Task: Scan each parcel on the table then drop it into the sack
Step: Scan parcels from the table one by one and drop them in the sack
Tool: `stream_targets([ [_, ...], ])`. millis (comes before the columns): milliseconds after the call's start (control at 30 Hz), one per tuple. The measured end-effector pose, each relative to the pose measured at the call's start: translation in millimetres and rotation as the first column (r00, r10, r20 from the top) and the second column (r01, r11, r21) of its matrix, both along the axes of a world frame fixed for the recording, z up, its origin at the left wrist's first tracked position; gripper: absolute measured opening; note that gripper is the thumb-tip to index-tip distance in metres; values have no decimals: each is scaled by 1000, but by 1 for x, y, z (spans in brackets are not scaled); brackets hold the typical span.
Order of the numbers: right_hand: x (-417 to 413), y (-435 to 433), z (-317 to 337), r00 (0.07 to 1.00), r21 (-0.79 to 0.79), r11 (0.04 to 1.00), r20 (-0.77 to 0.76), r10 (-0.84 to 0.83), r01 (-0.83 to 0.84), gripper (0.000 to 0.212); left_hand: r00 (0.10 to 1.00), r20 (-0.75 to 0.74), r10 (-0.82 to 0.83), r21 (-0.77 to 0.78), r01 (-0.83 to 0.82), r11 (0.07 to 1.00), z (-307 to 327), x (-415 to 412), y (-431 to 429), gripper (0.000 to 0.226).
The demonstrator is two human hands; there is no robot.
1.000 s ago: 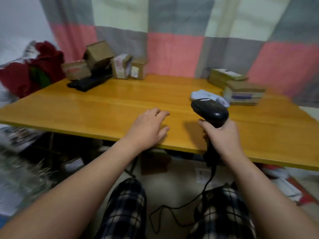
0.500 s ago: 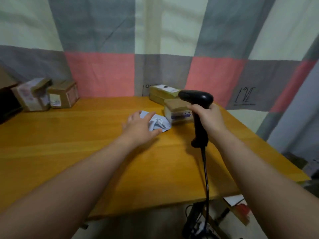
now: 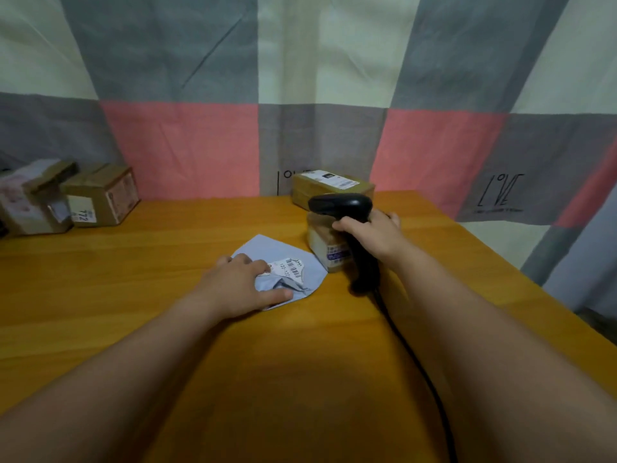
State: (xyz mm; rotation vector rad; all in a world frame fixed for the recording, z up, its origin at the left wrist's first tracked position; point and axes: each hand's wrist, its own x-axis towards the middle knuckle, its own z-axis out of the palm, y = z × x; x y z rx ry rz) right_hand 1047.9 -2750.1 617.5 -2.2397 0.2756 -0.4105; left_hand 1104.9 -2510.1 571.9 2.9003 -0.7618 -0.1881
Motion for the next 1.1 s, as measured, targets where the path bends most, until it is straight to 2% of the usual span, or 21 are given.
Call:
stream_targets([
  [67,0,21,-9,1000,-40,999,-11,3,-4,25,1000,0,7,-2,-7,1000,0,-12,31,110],
  [133,-1,43,-19,1000,-96,995,-2,23,-23,39,1000,-2,6,-53,-6,999,-1,-28,64,109],
  [267,-20,91,-21,998,-145,987,-19,60,-62,40,1000,11,11,-183,-9,983,-3,-66,123,112],
  [400,-45,142,-21,995,-180,979,-48,85,-92,53,999,2,33,-321,-30,947,-1,-103,161,84],
  [500,-69,172,-16,989,-191,974,-103,105,-124,43,997,74,1,-284,20,959,0,-124,184,59],
  [567,-87,185,-7,990,-260,961,-128,64,-95,33,984,178,1,-277,49,960,-1,-134,197,43],
  [667,-111,200,3,999,-346,937,16,52,-44,42,956,289,41,-325,58,944,1,-146,213,24],
  [733,-129,210,14,992,-242,968,84,93,-70,34,947,320,33,-342,83,936,6,-152,219,15],
  [800,-144,219,21,990,-65,990,59,129,-125,23,944,329,-18,-318,129,939,9,-158,224,19],
  [900,-166,231,20,990,221,965,29,135,-138,20,941,319,-112,-248,197,949,11,-173,221,48],
  [1000,-174,242,-1,991,364,925,-36,130,-108,16,979,179,-98,-234,140,962,-2,-191,213,77],
  [1067,-176,249,-16,988,495,866,-80,129,-73,7,969,208,-130,-182,169,969,-16,-202,212,93],
  [1100,-177,252,-23,987,573,818,-92,134,-58,7,951,261,-163,-116,199,973,-23,-207,214,94],
])
